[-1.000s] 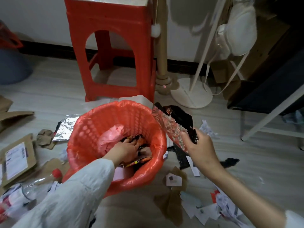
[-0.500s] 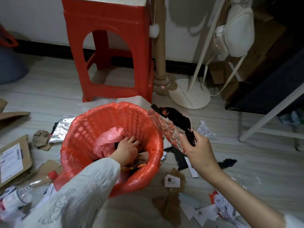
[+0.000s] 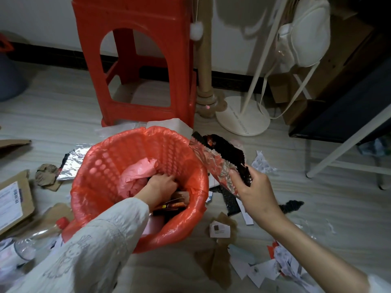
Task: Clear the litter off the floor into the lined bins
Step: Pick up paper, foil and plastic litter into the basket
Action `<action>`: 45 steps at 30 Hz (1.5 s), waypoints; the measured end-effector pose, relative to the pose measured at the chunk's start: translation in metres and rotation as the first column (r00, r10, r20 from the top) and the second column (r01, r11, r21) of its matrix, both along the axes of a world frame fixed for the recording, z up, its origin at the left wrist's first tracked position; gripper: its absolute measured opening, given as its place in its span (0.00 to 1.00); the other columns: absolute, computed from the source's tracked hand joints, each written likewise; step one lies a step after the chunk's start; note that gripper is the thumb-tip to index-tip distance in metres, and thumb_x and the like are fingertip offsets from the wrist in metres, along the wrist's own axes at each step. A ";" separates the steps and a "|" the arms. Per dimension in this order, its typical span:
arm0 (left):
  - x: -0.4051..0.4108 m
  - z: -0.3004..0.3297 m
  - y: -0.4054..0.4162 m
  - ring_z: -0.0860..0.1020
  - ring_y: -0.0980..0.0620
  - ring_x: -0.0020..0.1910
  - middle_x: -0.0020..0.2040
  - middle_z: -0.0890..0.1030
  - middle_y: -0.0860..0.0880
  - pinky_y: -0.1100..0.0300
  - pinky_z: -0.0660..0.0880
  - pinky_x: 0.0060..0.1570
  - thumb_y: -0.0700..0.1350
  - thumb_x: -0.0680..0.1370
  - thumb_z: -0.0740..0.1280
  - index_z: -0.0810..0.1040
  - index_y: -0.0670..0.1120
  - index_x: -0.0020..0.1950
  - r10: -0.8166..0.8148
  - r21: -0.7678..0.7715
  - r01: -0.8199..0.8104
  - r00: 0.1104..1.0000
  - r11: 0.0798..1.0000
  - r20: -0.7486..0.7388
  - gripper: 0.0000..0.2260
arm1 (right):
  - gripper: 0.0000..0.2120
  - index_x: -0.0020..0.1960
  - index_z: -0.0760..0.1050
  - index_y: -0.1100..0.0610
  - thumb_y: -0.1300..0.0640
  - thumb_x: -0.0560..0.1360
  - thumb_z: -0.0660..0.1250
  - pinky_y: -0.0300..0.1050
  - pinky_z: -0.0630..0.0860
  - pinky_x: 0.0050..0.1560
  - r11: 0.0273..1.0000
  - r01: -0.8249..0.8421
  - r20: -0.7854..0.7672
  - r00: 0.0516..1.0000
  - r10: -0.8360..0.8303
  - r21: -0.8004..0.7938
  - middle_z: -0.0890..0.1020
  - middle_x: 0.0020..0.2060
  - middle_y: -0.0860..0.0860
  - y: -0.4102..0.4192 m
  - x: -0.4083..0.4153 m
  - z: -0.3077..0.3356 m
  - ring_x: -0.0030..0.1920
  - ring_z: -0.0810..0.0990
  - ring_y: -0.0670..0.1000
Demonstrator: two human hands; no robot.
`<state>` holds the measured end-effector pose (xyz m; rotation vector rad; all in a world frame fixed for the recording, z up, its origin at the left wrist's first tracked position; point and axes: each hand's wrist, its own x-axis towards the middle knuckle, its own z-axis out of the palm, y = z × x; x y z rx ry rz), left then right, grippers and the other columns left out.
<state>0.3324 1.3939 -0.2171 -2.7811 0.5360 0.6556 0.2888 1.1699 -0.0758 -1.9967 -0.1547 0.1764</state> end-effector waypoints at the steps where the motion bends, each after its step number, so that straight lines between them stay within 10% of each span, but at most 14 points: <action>1: -0.005 0.006 0.002 0.70 0.45 0.65 0.68 0.68 0.46 0.53 0.66 0.65 0.49 0.79 0.60 0.69 0.48 0.69 0.000 -0.028 0.001 1.000 1.000 0.020 0.19 | 0.06 0.48 0.75 0.47 0.56 0.79 0.61 0.40 0.77 0.49 1.000 0.011 0.010 1.000 -0.011 0.009 0.82 0.44 0.45 0.001 0.001 0.001 0.48 0.80 0.45; 8: -0.049 0.071 0.032 0.72 0.47 0.63 0.65 0.72 0.47 0.53 0.70 0.62 0.44 0.75 0.64 0.72 0.47 0.68 0.125 -0.440 -0.052 0.982 0.897 0.139 0.21 | 0.06 0.50 0.77 0.56 0.57 0.78 0.61 0.37 0.74 0.44 0.994 0.103 0.094 0.990 -0.106 0.028 0.82 0.42 0.54 0.025 0.000 0.025 0.43 0.79 0.50; 14: -0.084 0.100 0.076 0.71 0.38 0.66 0.60 0.78 0.42 0.42 0.68 0.62 0.34 0.64 0.69 0.77 0.44 0.61 0.342 -0.381 -0.168 0.823 0.909 0.453 0.25 | 0.08 0.54 0.75 0.53 0.53 0.77 0.62 0.48 0.76 0.47 0.970 -0.085 0.145 0.982 0.120 -0.226 0.82 0.42 0.51 0.064 0.000 0.025 0.45 0.80 0.52; 24: -0.112 0.071 0.100 0.52 0.42 0.76 0.76 0.58 0.42 0.42 0.55 0.72 0.50 0.71 0.55 0.57 0.41 0.75 0.630 -0.452 -0.456 0.671 0.767 0.392 0.33 | 0.18 0.65 0.67 0.56 0.63 0.75 0.56 0.52 0.73 0.51 0.679 -0.220 -0.048 0.964 0.262 -0.700 0.78 0.55 0.61 0.145 0.022 -0.032 0.56 0.76 0.62; 32: -0.111 0.071 0.098 0.47 0.43 0.76 0.77 0.52 0.43 0.44 0.48 0.74 0.52 0.71 0.54 0.53 0.41 0.76 0.615 -0.400 -0.473 0.677 0.785 0.405 0.35 | 0.28 0.72 0.58 0.63 0.55 0.74 0.58 0.51 0.66 0.68 0.512 -0.649 -0.586 0.750 0.308 -0.562 0.63 0.71 0.61 0.165 0.030 -0.094 0.68 0.67 0.62; 39: -0.112 0.074 0.095 0.43 0.45 0.76 0.78 0.48 0.44 0.46 0.45 0.75 0.52 0.74 0.53 0.50 0.42 0.76 0.627 -0.393 -0.494 0.680 0.775 0.380 0.33 | 0.35 0.76 0.52 0.61 0.37 0.79 0.40 0.54 0.44 0.75 0.550 -0.660 -0.608 0.730 0.311 -0.512 0.42 0.76 0.56 0.164 0.026 -0.090 0.76 0.45 0.57; 45: -0.112 0.072 0.094 0.44 0.44 0.76 0.78 0.49 0.44 0.46 0.44 0.73 0.52 0.74 0.55 0.51 0.42 0.76 0.632 -0.407 -0.492 0.673 0.770 0.383 0.33 | 0.19 0.63 0.69 0.66 0.59 0.81 0.46 0.48 0.65 0.63 0.644 -0.622 -0.668 0.710 0.223 -0.445 0.68 0.68 0.65 0.175 0.035 -0.100 0.61 0.70 0.57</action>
